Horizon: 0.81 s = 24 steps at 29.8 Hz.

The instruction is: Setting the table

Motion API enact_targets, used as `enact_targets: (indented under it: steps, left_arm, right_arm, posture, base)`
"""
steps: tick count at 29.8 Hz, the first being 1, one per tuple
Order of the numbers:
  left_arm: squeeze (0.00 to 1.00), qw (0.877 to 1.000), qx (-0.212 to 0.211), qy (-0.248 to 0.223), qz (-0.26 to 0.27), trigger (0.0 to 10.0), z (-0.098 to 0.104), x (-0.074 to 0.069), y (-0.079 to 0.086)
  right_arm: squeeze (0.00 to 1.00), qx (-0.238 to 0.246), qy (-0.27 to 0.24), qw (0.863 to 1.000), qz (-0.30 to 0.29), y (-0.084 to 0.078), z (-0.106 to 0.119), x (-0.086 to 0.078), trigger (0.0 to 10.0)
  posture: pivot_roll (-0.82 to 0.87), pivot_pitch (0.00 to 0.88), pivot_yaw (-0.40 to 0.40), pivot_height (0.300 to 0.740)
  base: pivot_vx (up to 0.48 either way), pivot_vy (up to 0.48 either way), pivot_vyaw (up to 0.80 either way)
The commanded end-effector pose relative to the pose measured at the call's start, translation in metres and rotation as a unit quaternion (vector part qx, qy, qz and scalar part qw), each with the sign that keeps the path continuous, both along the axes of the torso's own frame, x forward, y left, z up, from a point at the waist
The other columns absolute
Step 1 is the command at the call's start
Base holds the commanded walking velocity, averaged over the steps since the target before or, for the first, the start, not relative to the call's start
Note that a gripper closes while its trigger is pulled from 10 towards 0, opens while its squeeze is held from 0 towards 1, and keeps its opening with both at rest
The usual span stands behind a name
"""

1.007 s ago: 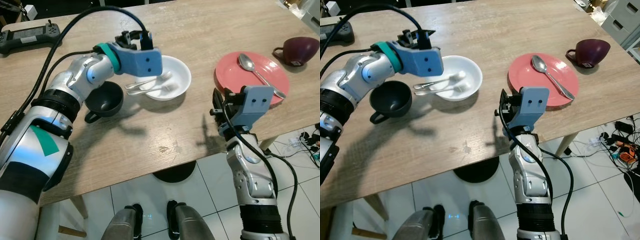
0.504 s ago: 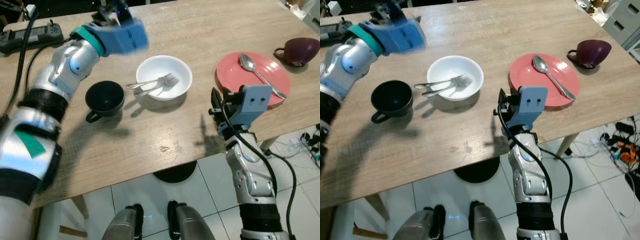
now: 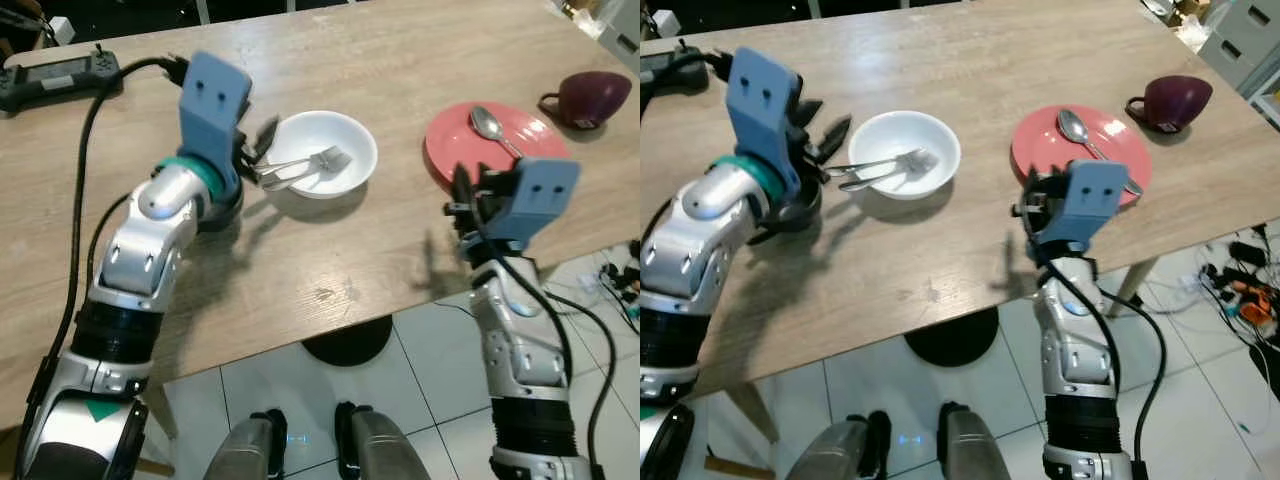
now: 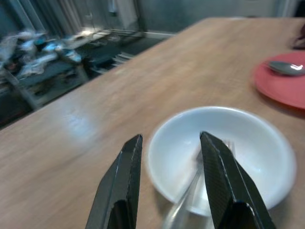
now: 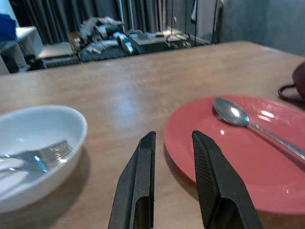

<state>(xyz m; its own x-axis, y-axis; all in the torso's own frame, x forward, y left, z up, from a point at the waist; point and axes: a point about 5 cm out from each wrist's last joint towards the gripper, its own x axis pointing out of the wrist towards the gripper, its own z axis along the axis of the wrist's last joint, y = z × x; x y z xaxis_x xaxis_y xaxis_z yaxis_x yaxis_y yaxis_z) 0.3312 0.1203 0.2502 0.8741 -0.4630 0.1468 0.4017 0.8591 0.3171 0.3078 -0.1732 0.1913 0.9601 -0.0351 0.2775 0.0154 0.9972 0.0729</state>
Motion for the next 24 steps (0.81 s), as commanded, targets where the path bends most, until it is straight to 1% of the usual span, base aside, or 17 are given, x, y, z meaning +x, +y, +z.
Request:
enact_targets:
  steps: [1, 2, 3, 5, 6, 7, 8, 9, 10, 11, 13, 14, 17, 20, 24]
  left_arm:
    - [0.0, 1.0, 0.012, 0.01, -0.014, 10.0, -0.012, -0.008, -0.006]
    - [0.0, 1.0, 0.012, 0.01, -0.014, 10.0, -0.012, -0.008, -0.006]
    - [0.0, 1.0, 0.025, -0.002, -0.018, 10.0, -0.015, -0.012, -0.006]
    - [0.0, 1.0, 0.025, -0.002, -0.018, 10.0, -0.015, -0.012, -0.006]
    - [0.0, 0.998, 0.051, -0.024, -0.031, 10.0, -0.016, -0.019, -0.007]
    - [0.0, 0.997, 0.051, -0.02, -0.045, 10.0, -0.015, -0.029, -0.008]
    - [0.0, 0.998, 0.043, -0.016, -0.047, 10.0, -0.016, -0.037, -0.007]
    - [0.0, 0.998, 0.034, -0.01, -0.045, 10.0, -0.016, -0.042, -0.006]
    - [0.0, 0.998, 0.034, -0.01, -0.045, 10.0, -0.016, -0.042, -0.006]
    - [0.0, 0.999, 0.025, -0.009, -0.031, 10.0, -0.02, -0.043, -0.003]
    - [0.0, 1.0, -0.007, 0.01, 0.003, 10.0, -0.027, -0.046, 0.001]
    - [0.0, 1.0, -0.012, 0.014, 0.012, 10.0, -0.031, -0.048, 0.001]
    - [0.0, 0.999, -0.018, 0.019, 0.02, 10.0, -0.035, -0.049, 0.002]
    - [0.0, 0.998, -0.024, 0.025, 0.045, 10.0, -0.045, -0.048, 0.003]
    - [0.0, 0.998, -0.027, 0.026, 0.05, 10.0, -0.046, -0.048, 0.002]
  right_arm:
    - [0.0, 0.004, 0.004, 1.0, 0.003, 0.001, -0.001, -0.002, 10.0]
    - [0.0, 0.004, 0.004, 1.0, 0.003, 0.001, -0.001, -0.002, 10.0]
    - [0.0, 0.004, 0.006, 1.0, 0.005, 0.002, -0.003, -0.003, 10.0]
    - [0.0, 0.004, 0.006, 1.0, 0.005, 0.002, -0.003, -0.003, 10.0]
    - [0.0, 0.004, 0.009, 1.0, 0.007, 0.003, -0.005, -0.004, 10.0]
    - [0.0, 0.004, 0.012, 1.0, 0.009, 0.004, -0.008, -0.004, 10.0]
    - [0.0, 0.001, 0.015, 1.0, 0.011, 0.005, -0.011, -0.005, 10.0]
    - [0.0, -0.002, 0.017, 1.0, 0.011, 0.005, -0.012, -0.005, 10.0]
    - [0.0, -0.002, 0.017, 1.0, 0.011, 0.005, -0.012, -0.005, 10.0]
    - [0.0, -0.003, 0.019, 1.0, 0.012, 0.005, -0.014, -0.006, 10.0]
    - [0.0, -0.004, 0.022, 1.0, 0.01, 0.005, -0.016, -0.005, 10.0]
    - [0.0, -0.004, 0.024, 1.0, 0.009, 0.004, -0.017, -0.005, 10.0]
    - [0.0, -0.005, 0.025, 1.0, 0.008, 0.004, -0.017, -0.005, 10.0]
    - [0.0, -0.007, 0.033, 0.999, 0.004, 0.002, -0.021, -0.004, 10.0]
    - [0.0, -0.007, 0.041, 0.999, -0.002, 0.0, -0.023, -0.004, 10.0]
  posture:
    - [-0.09, 0.138, 0.05, 0.74]
    - [-0.09, 0.138, 0.05, 0.74]
    - [-0.09, 0.139, 0.049, 0.74]
    - [-0.09, 0.139, 0.049, 0.74]
    - [-0.08, 0.139, 0.047, 0.74]
    - [-0.08, 0.14, 0.047, 0.74]
    - [-0.08, 0.14, 0.047, 0.74]
    - [-0.08, 0.14, 0.047, 0.74]
    - [-0.08, 0.14, 0.047, 0.74]
    - [-0.08, 0.141, 0.046, 0.74]
    - [-0.09, 0.141, 0.043, 0.74]
    - [-0.08, 0.141, 0.04, 0.74]
    - [-0.09, 0.141, 0.04, 0.74]
    - [-0.09, 0.138, 0.035, 0.74]
    - [-0.09, 0.137, 0.033, 0.74]
  base:
    - [0.0, 0.0, 0.0]
    - [0.0, 0.0, 0.0]
    - [0.0, 0.0, 0.0]
    - [0.0, 0.0, 0.0]
    - [0.0, 0.0, 0.0]
    - [0.0, 0.0, 0.0]
    - [0.0, 0.0, 0.0]
    - [0.0, 0.0, 0.0]
    - [0.0, 0.0, 0.0]
    - [0.0, 0.0, 0.0]
    - [0.0, 0.0, 0.0]
    - [0.0, 0.0, 0.0]
    - [0.0, 0.0, 0.0]
    - [0.0, 0.0, 0.0]
    - [0.0, 0.0, 0.0]
